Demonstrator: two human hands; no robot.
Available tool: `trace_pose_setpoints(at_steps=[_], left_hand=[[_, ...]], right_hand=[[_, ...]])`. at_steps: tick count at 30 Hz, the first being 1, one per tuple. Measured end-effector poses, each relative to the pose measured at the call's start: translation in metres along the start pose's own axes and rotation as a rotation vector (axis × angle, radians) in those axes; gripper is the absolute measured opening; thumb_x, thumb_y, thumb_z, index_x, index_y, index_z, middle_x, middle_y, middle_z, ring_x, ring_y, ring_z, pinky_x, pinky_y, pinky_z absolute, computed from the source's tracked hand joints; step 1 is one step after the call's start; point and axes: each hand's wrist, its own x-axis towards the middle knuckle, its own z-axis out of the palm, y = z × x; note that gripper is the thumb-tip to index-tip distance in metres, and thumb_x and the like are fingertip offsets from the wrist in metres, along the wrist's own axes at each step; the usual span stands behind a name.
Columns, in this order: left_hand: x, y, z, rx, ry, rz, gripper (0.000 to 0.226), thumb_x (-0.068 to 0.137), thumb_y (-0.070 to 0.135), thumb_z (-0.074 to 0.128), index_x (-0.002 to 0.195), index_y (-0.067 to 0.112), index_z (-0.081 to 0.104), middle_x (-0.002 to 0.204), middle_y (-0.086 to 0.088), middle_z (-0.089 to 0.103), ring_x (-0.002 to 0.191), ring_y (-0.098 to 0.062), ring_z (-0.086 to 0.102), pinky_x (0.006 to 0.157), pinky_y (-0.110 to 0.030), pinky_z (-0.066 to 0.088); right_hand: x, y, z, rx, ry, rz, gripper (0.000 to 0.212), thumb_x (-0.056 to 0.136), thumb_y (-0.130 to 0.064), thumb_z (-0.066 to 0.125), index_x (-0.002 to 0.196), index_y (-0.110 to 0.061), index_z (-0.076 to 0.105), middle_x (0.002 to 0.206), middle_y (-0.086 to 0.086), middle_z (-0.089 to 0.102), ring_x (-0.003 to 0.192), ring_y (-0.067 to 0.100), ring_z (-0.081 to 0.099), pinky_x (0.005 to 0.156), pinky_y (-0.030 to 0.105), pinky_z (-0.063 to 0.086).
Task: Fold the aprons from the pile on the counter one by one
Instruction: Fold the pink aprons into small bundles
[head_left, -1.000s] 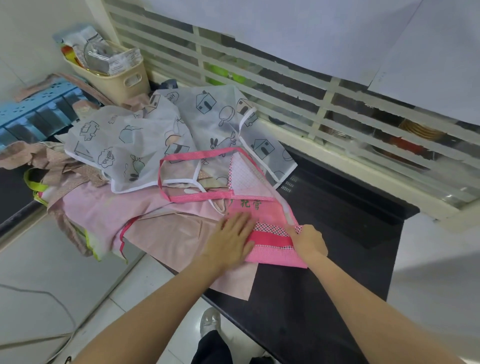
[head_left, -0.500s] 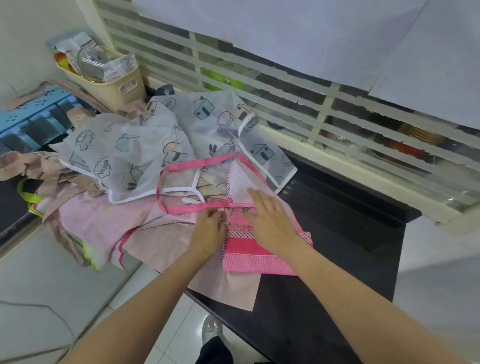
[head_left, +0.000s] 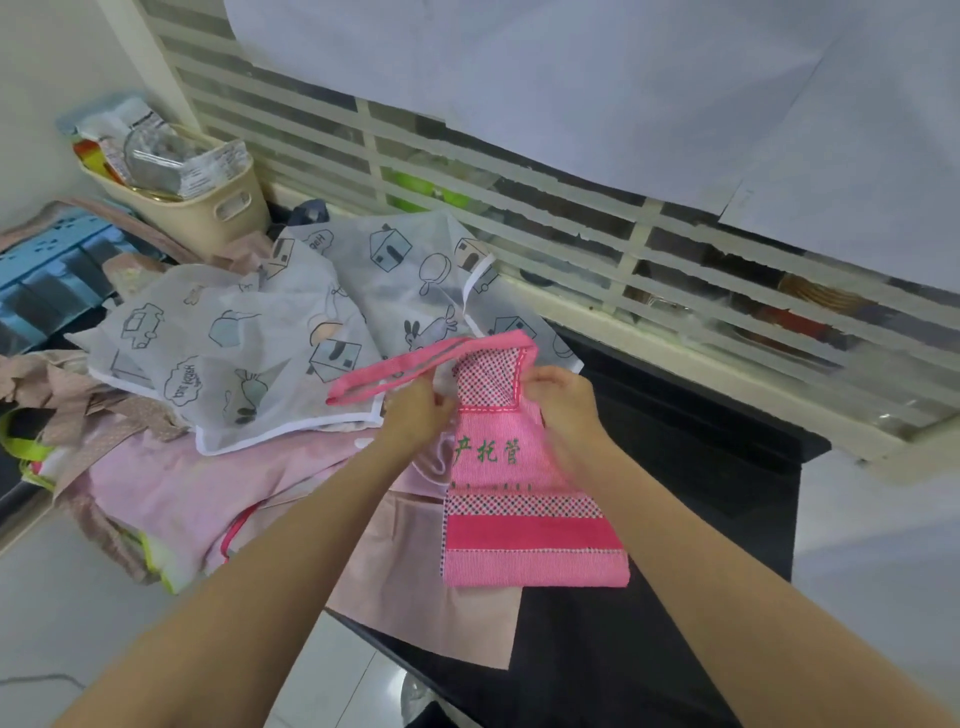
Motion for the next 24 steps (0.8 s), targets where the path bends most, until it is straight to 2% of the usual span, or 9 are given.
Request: trace_pose_setpoints(at_steps=[3,5,6,9,13,15,19,22,24], left_hand=[[0.011,0.016,-0.003,-0.057,-0.114,-0.007,0.04,0.095,0.014,0.051,0.134,0.012,0.041,0.082,-0.009,0.058,0.07,-0.023,0.059,0.066,-0.033,0.053],[0.016,0.023,-0.004,-0.092,-0.092,0.006,0.026,0.092,0.004,0.051,0.117,0.01,0.055,0.088,-0.011,0.06,0.08,-0.024,0.059,0.076,-0.038,0.055],[0.019,0.028,-0.003,-0.108,-0.051,0.031,0.024,0.091,-0.001,0.051,0.113,0.004,0.059,0.096,-0.011,0.062,0.085,-0.023,0.059,0.075,-0.032,0.054],[0.022,0.036,-0.003,-0.325,0.035,0.102,0.025,0.092,0.001,0.052,0.114,0.001,0.064,0.108,-0.011,0.067,0.09,-0.023,0.062,0.068,-0.021,0.053],[0.017,0.042,-0.012,-0.529,-0.071,0.124,0.024,0.087,-0.006,0.054,0.106,0.004,0.066,0.096,0.0,0.066,0.083,-0.012,0.063,0.07,-0.02,0.055],[0.015,0.041,-0.018,-0.492,-0.15,0.17,0.029,0.086,-0.01,0.053,0.106,0.006,0.066,0.098,0.007,0.063,0.081,-0.004,0.06,0.068,-0.013,0.053],[0.013,0.042,-0.025,-0.433,-0.241,0.259,0.025,0.083,-0.013,0.058,0.101,0.001,0.068,0.095,-0.004,0.064,0.073,-0.004,0.062,0.067,-0.013,0.052],[0.014,0.041,-0.032,-0.056,-0.217,0.339,0.009,0.082,0.0,0.063,0.079,-0.005,0.069,0.064,0.004,0.058,0.056,-0.003,0.053,0.065,-0.021,0.048],[0.016,0.038,-0.038,0.214,-0.186,0.401,0.025,0.084,0.007,0.056,0.06,0.003,0.06,0.051,0.006,0.044,0.05,-0.008,0.04,0.062,-0.029,0.041]], right_hand=[[0.001,-0.008,-0.011,0.246,-0.123,0.157,0.017,0.093,0.004,0.047,0.089,-0.001,0.063,0.081,0.013,0.062,0.066,0.019,0.06,0.062,0.026,0.052],[0.002,-0.01,-0.018,0.227,-0.236,0.191,0.019,0.095,0.002,0.043,0.1,0.004,0.061,0.082,0.011,0.063,0.066,0.016,0.058,0.062,0.023,0.05],[0.004,-0.01,-0.022,0.211,-0.268,0.191,0.02,0.095,0.001,0.043,0.103,0.004,0.061,0.084,0.011,0.063,0.068,0.016,0.058,0.063,0.024,0.049],[0.007,-0.013,-0.028,0.265,-0.216,0.177,0.019,0.092,0.003,0.043,0.094,0.001,0.062,0.081,0.009,0.059,0.062,0.012,0.053,0.057,0.022,0.044],[0.015,-0.012,-0.032,0.428,-0.136,0.141,0.012,0.09,-0.007,0.052,0.081,-0.004,0.06,0.073,0.002,0.059,0.062,0.01,0.055,0.059,0.023,0.045],[0.018,-0.009,-0.032,0.445,-0.174,0.157,0.009,0.089,-0.006,0.053,0.088,0.001,0.059,0.077,0.006,0.057,0.064,0.012,0.055,0.062,0.025,0.044],[0.018,-0.01,-0.031,0.445,-0.146,0.193,0.016,0.089,0.002,0.054,0.101,0.004,0.065,0.084,0.011,0.066,0.071,0.017,0.063,0.061,0.025,0.051],[0.025,-0.006,-0.033,0.337,0.039,0.192,0.015,0.086,0.001,0.058,0.1,-0.003,0.063,0.091,0.009,0.062,0.076,0.016,0.06,0.071,0.027,0.051],[0.031,-0.001,-0.035,0.267,0.122,0.177,0.016,0.088,-0.001,0.057,0.103,-0.004,0.063,0.1,0.009,0.063,0.088,0.019,0.06,0.084,0.032,0.05]])
